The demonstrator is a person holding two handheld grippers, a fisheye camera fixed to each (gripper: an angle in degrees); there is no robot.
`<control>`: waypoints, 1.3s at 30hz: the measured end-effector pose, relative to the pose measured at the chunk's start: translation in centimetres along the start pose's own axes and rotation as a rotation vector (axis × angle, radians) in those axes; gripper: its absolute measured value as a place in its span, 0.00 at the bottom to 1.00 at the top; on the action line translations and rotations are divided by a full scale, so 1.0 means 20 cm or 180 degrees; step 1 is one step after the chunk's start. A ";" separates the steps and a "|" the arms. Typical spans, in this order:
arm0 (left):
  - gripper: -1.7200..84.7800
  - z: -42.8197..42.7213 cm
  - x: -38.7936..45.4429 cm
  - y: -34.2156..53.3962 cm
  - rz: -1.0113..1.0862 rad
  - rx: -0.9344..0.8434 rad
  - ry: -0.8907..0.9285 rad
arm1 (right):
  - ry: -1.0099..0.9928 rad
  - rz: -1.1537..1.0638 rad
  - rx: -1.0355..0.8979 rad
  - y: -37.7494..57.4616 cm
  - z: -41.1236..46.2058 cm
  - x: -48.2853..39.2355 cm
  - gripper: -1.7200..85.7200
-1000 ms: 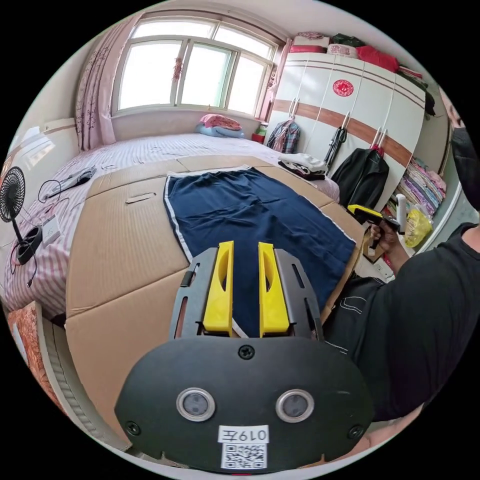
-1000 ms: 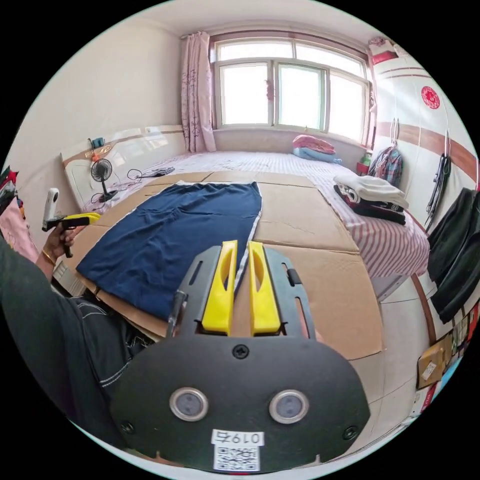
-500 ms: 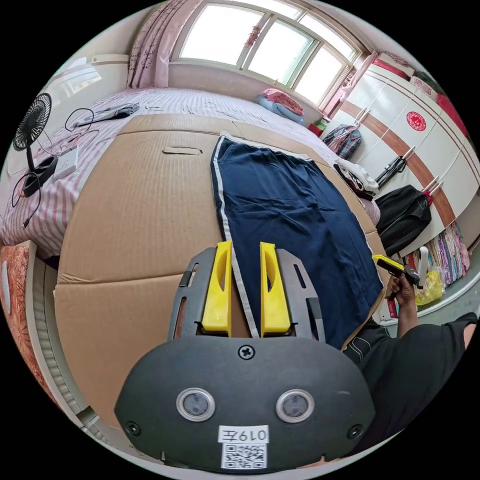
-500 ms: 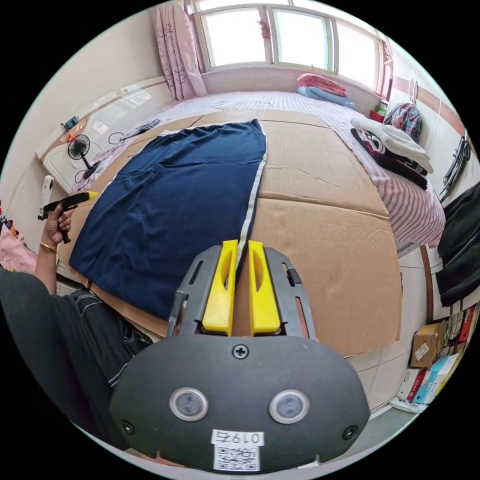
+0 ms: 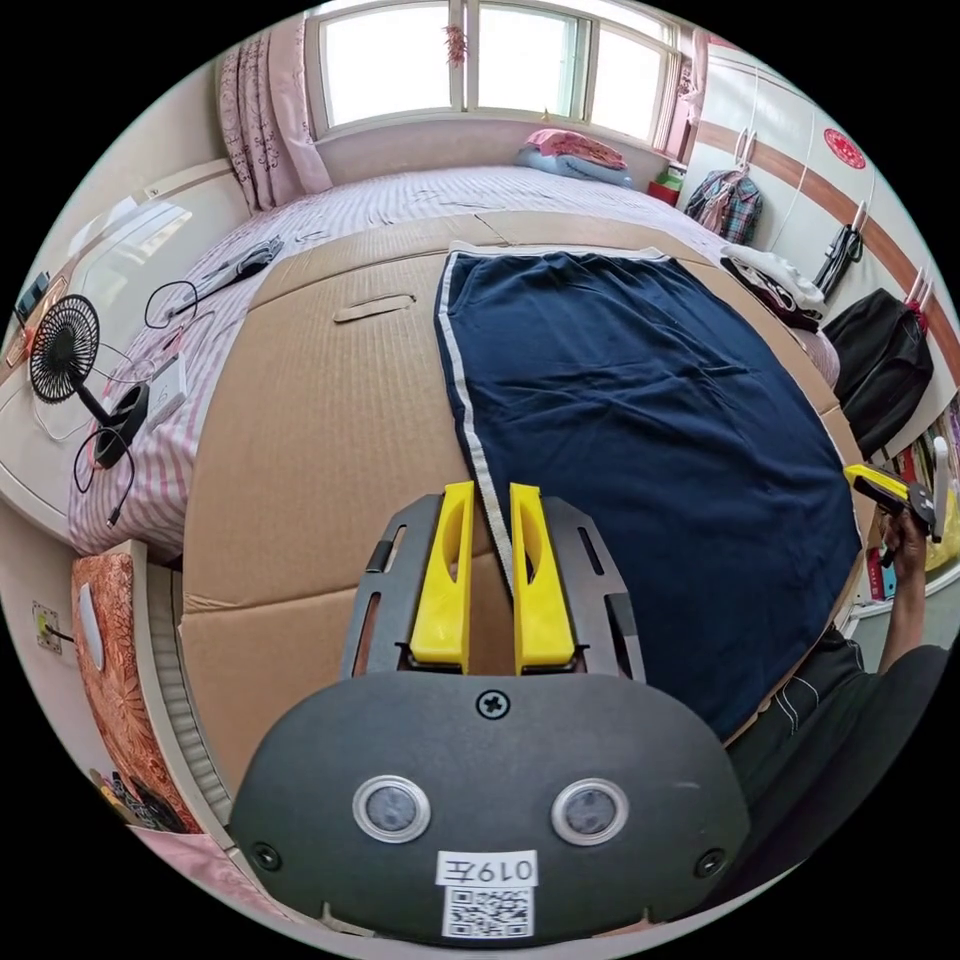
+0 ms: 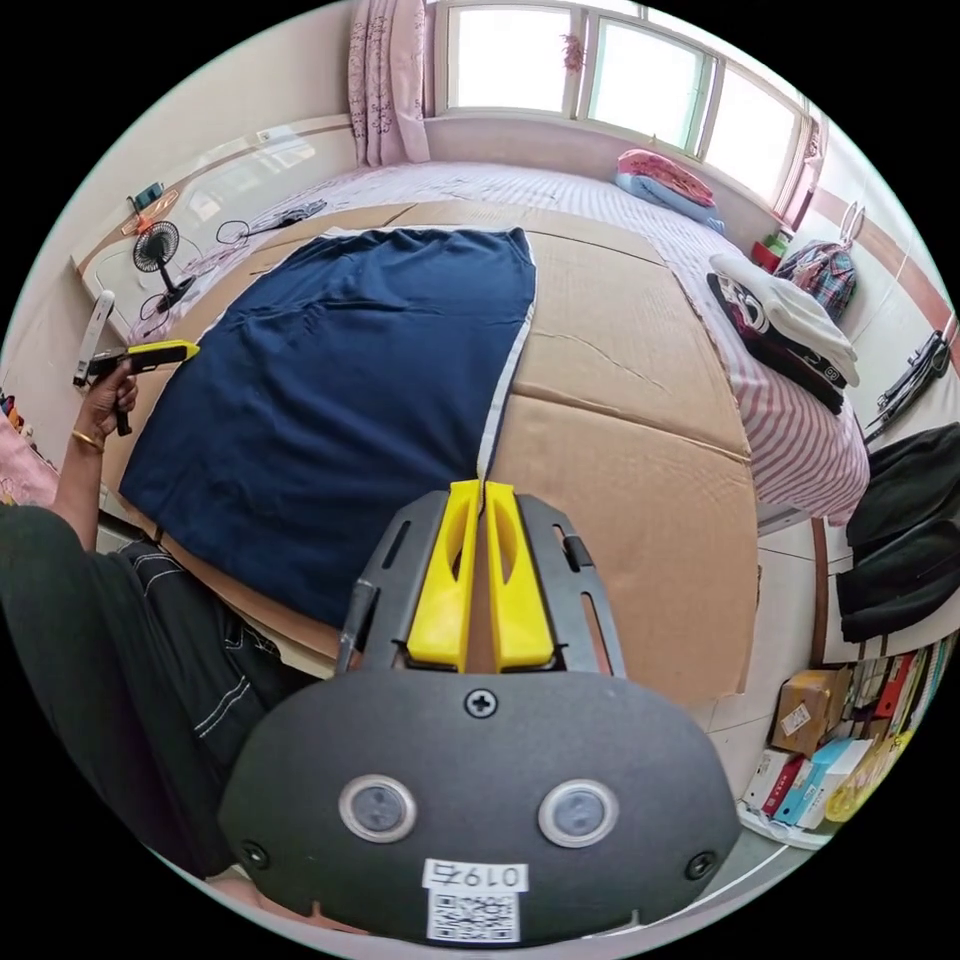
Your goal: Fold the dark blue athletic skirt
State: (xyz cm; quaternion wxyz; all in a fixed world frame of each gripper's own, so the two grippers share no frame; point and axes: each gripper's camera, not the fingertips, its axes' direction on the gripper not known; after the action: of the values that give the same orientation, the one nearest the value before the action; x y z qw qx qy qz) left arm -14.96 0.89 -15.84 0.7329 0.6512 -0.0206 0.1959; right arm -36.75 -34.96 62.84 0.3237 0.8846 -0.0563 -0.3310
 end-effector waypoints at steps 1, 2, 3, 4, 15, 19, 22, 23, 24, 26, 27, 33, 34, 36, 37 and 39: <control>0.05 -0.01 0.02 -0.01 0.0007 -0.0003 -0.0005 | 0.0034 -0.0010 0.0042 0.00 0.01 -0.03 0.01; 0.05 -0.01 0.03 -0.01 0.0007 -0.0006 -0.0009 | 0.0051 -0.0008 0.0062 0.00 0.01 -0.04 0.02; 0.05 -0.02 0.05 -0.02 -0.0002 -0.0003 -0.0014 | 0.0063 0.0028 0.0099 0.01 0.01 -0.05 0.02; 0.05 -0.03 0.06 -0.02 -0.0013 0.0008 -0.0010 | 0.0005 0.0088 0.0133 0.02 0.00 -0.05 0.02; 0.05 -0.27 0.16 0.20 -0.0241 0.0113 0.0344 | -0.0677 0.0460 -0.0004 0.23 0.00 -0.08 0.10; 0.06 -0.28 0.27 0.25 -0.0253 -0.0032 0.0382 | -0.0436 0.0400 -0.0029 0.22 0.03 -0.18 0.08; 0.06 -0.27 0.35 0.26 -0.0193 -0.0108 0.0274 | -0.0204 0.0211 -0.0087 0.20 0.04 -0.28 0.06; 0.06 -0.27 0.37 0.26 -0.0175 -0.0105 0.0236 | -0.0169 0.0170 -0.0094 0.19 0.04 -0.30 0.05; 0.06 -0.27 0.40 0.26 -0.0123 -0.0087 0.0150 | -0.0119 0.0105 -0.0119 0.18 0.05 -0.33 0.04; 0.05 -0.28 0.43 0.25 -0.0041 -0.0080 0.0084 | -0.0016 0.0017 -0.0161 0.18 0.04 -0.37 0.03; 0.05 -0.28 0.45 0.24 -0.0010 -0.0085 0.0065 | 0.0067 -0.0038 -0.0189 0.17 0.04 -0.40 0.02; 0.04 -0.29 0.50 0.23 0.0037 -0.0076 0.0071 | 0.0067 0.0038 -0.0166 0.18 0.09 -0.49 0.02; 0.04 -0.30 0.51 0.22 0.0019 -0.0063 0.0093 | -0.0011 0.0117 -0.0115 0.19 0.09 -0.49 0.03; 0.03 -0.33 0.52 0.23 -0.0002 0.0006 0.0080 | -0.0175 0.0267 -0.0084 0.22 0.09 -0.47 0.05; 0.03 -0.35 0.53 0.25 -0.0001 0.0079 0.0072 | -0.0324 0.0347 -0.0074 0.24 0.10 -0.46 0.06; 0.03 -0.36 0.55 0.26 0.0017 0.0136 0.0127 | -0.0499 0.0424 -0.0065 0.26 0.12 -0.46 0.08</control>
State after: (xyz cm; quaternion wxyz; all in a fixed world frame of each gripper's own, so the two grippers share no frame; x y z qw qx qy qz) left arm -8.20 11.13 -8.82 0.7185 0.6626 -0.0034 0.2112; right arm -44.68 -37.49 69.75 0.3486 0.8469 -0.1367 -0.3775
